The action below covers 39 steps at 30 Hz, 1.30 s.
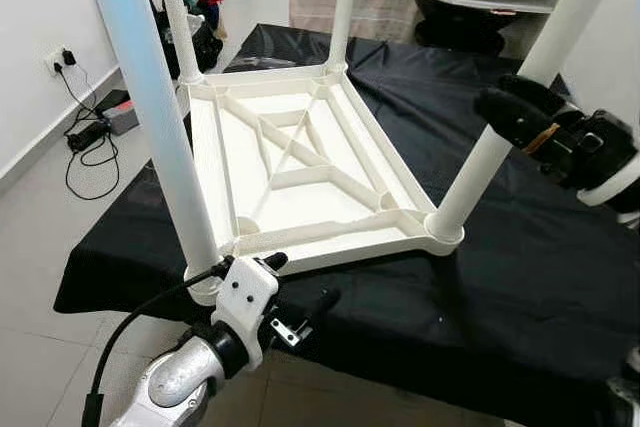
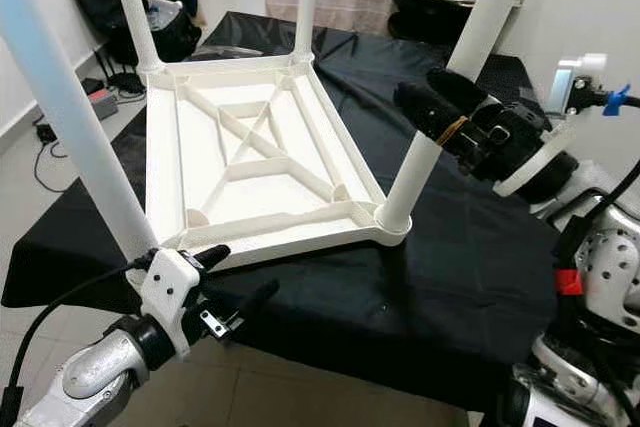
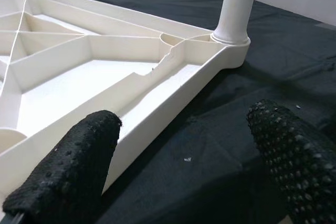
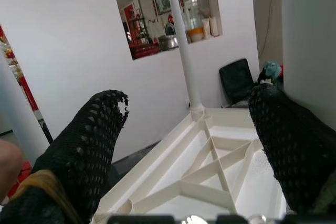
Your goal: Building children table
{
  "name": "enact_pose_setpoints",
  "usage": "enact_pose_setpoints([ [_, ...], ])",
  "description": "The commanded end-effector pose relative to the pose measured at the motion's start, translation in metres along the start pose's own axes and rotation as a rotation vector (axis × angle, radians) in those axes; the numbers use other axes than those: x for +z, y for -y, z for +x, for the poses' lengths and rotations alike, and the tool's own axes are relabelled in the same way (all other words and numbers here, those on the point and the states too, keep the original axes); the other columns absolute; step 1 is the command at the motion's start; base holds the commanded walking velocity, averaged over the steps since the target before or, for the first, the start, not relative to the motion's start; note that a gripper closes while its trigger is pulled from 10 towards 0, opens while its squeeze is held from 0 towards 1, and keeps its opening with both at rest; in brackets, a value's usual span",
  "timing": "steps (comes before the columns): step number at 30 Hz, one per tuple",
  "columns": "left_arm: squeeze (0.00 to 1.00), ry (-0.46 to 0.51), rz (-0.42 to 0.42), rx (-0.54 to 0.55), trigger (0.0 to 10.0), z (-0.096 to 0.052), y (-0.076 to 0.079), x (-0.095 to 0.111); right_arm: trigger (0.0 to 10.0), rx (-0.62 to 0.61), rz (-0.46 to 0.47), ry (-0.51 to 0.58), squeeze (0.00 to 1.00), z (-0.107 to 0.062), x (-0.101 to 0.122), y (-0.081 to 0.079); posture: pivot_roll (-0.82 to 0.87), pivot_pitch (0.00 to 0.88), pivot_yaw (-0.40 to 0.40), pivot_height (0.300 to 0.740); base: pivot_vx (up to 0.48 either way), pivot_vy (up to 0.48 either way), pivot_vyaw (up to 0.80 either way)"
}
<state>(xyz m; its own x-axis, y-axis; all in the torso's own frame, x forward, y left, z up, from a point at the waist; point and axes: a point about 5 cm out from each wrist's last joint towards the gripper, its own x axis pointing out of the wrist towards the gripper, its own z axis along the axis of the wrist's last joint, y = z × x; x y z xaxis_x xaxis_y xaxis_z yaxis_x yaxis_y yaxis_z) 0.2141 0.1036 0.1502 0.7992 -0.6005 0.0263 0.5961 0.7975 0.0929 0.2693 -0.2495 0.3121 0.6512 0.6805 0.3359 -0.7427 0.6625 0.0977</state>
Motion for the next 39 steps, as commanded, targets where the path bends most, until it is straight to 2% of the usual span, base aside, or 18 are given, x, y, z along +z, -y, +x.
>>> enact_pose_setpoints([
  [1,0.00,-0.011,-0.004,0.000,10.0,0.001,0.001,-0.005,10.0,0.023,-0.014,0.025,0.00,-0.001,0.008,-0.002,-0.09,0.091,-0.073,0.740,0.000,0.000,0.00],
  [4,0.00,-0.010,-0.005,0.000,10.0,0.002,0.000,-0.005,10.0,-0.021,-0.027,0.051,0.00,-0.004,0.012,0.005,-0.09,0.090,-0.073,0.740,0.000,0.000,0.00],
  [6,0.00,-0.010,-0.008,0.001,10.0,0.002,0.000,-0.006,10.0,-0.078,-0.001,0.180,0.00,-0.008,0.028,0.015,-0.09,0.091,-0.068,0.740,0.000,0.000,0.00],
  [7,0.00,-0.010,-0.008,0.001,10.0,0.002,0.000,-0.006,10.0,-0.078,-0.001,0.180,0.00,-0.008,0.028,0.015,-0.09,0.091,-0.068,0.740,0.000,0.000,0.00],
  [8,0.00,-0.010,-0.009,0.001,10.0,0.002,0.000,-0.006,10.0,-0.092,0.029,0.269,0.00,-0.009,0.039,0.018,-0.09,0.089,-0.070,0.740,0.000,0.000,0.00],
  [11,0.00,-0.010,-0.016,-0.001,10.0,0.002,0.000,-0.007,10.0,-0.045,0.036,0.360,0.00,-0.013,0.055,0.015,-0.09,0.086,-0.068,0.740,0.000,0.000,0.00],
  [17,0.00,-0.010,-0.020,-0.003,10.0,0.002,-0.001,-0.008,10.0,-0.010,0.019,0.403,0.00,-0.012,0.065,0.009,-0.09,0.085,-0.066,0.740,0.000,0.000,0.00],
  [20,0.00,-0.010,-0.021,-0.004,10.0,0.002,-0.001,-0.009,10.0,-0.080,-0.007,0.390,0.00,-0.010,0.063,0.015,-0.09,0.081,-0.063,0.740,0.000,0.000,0.00],
  [22,0.00,-0.011,-0.020,-0.007,10.0,0.001,-0.001,-0.009,10.0,-0.261,-0.075,0.347,0.00,-0.006,0.056,0.032,-0.09,0.083,-0.058,0.740,0.000,0.000,0.00],
  [26,0.00,-0.011,-0.019,-0.009,10.0,0.001,-0.001,-0.009,10.0,-0.360,-0.134,0.294,0.00,-0.002,0.048,0.041,-0.09,0.085,-0.057,0.740,0.000,0.000,0.00],
  [27,0.00,-0.011,-0.019,-0.009,10.0,0.001,-0.001,-0.009,10.0,-0.363,-0.165,0.234,0.00,0.001,0.039,0.041,-0.09,0.085,-0.057,0.740,0.000,0.000,0.00],
  [29,0.00,-0.010,-0.019,-0.008,10.0,0.001,-0.001,-0.008,10.0,-0.305,-0.162,0.141,0.00,0.005,0.021,0.035,-0.09,0.087,-0.058,0.740,0.000,0.000,0.00],
  [32,0.00,-0.010,-0.019,-0.008,10.0,0.001,-0.001,-0.008,10.0,-0.281,-0.161,0.111,0.00,0.007,0.016,0.032,-0.09,0.087,-0.058,0.740,0.000,0.000,0.00],
  [33,0.00,-0.009,-0.019,-0.008,10.0,0.001,-0.001,-0.008,10.0,-0.253,-0.193,0.023,0.00,0.009,0.001,0.028,-0.09,0.090,-0.058,0.740,0.000,0.000,0.00],
  [34,0.00,-0.009,-0.019,-0.008,10.0,0.001,-0.001,-0.008,10.0,-0.253,-0.193,0.023,0.00,0.009,0.001,0.028,-0.09,0.090,-0.058,0.740,0.000,0.000,0.00],
  [37,0.00,-0.007,-0.016,-0.007,10.0,0.002,-0.001,-0.008,10.0,-0.225,-0.332,-0.280,0.00,0.009,-0.052,0.025,-0.08,0.090,-0.062,0.740,0.000,0.000,0.00],
  [38,0.00,-0.007,-0.016,-0.007,10.0,0.002,-0.001,-0.008,10.0,-0.225,-0.332,-0.280,0.00,0.009,-0.052,0.025,-0.08,0.090,-0.062,0.740,0.000,0.000,0.00],
  [39,0.00,-0.006,-0.014,-0.006,10.0,0.002,-0.001,-0.008,10.0,-0.217,-0.345,-0.345,0.00,0.009,-0.069,0.023,-0.08,0.091,-0.066,0.740,0.000,0.000,0.00],
])
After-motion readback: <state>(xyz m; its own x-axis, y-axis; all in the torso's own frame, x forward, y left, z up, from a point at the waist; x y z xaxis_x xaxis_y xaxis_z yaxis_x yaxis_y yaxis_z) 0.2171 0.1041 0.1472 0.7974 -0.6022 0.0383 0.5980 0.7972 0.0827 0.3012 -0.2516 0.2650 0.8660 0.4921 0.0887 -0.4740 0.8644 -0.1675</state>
